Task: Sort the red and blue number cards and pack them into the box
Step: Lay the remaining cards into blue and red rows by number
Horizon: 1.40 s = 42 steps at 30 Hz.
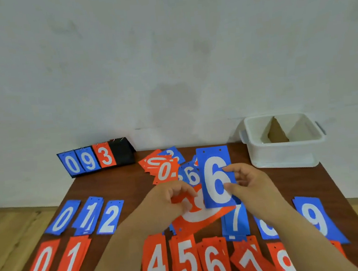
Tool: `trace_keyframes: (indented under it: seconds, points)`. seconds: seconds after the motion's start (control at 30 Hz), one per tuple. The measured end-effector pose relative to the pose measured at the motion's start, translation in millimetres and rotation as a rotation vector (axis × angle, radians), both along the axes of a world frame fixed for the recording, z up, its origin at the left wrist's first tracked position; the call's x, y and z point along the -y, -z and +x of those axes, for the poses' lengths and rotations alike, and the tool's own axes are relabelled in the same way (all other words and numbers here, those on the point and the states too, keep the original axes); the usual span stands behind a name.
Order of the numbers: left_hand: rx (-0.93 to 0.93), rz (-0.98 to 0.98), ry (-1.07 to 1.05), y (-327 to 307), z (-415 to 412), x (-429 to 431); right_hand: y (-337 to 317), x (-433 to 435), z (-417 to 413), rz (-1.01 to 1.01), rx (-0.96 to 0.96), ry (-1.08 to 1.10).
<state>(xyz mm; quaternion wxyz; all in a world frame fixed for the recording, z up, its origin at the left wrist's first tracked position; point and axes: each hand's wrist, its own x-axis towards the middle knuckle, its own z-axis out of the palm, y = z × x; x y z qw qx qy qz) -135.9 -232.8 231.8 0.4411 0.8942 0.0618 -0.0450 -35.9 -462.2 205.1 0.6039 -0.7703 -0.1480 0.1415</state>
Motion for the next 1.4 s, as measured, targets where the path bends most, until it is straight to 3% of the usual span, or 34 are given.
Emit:
trace_keyframes:
  seconds: [0.1, 0.17, 0.3, 0.4, 0.63, 0.73, 0.9, 0.97, 1.17, 1.4]
  points:
    - [0.013, 0.021, 0.015, -15, -5, -3, -4, -4, -10, 0.095, -0.098, -0.106]
    - [0.113, -0.025, -0.124, -20, -6, -5, -5, -11, -14, 0.119, -0.074, -0.051]
    - [0.367, -0.469, -0.588, -13, -15, -5, -6, -35, -19, 0.236, -0.031, 0.202]
    - [0.364, -0.689, -0.599, -1, -30, 3, -5, -64, -29, 0.333, -0.021, 0.282]
    - [0.533, -0.616, -0.699, 6, -52, -22, 6, -124, -55, 0.248, -0.009, 0.296]
    - [0.466, -0.542, -0.644, 11, -56, -39, 3, -142, -64, 0.202, 0.013, 0.279]
    - [0.44, -0.651, -0.803, 11, -56, -70, -3, -164, -80, 0.095, 0.039, 0.125]
    - [0.434, -0.546, -0.829, 10, -55, -88, -4, -167, -81, 0.066, 0.058, 0.113]
    - [0.126, -0.23, -0.57, 19, -56, -143, 2, -164, -65, -0.086, 0.095, 0.116]
    - [-0.004, -0.308, -0.504, 54, -54, -146, 21, -146, -61, -0.259, 0.108, 0.165]
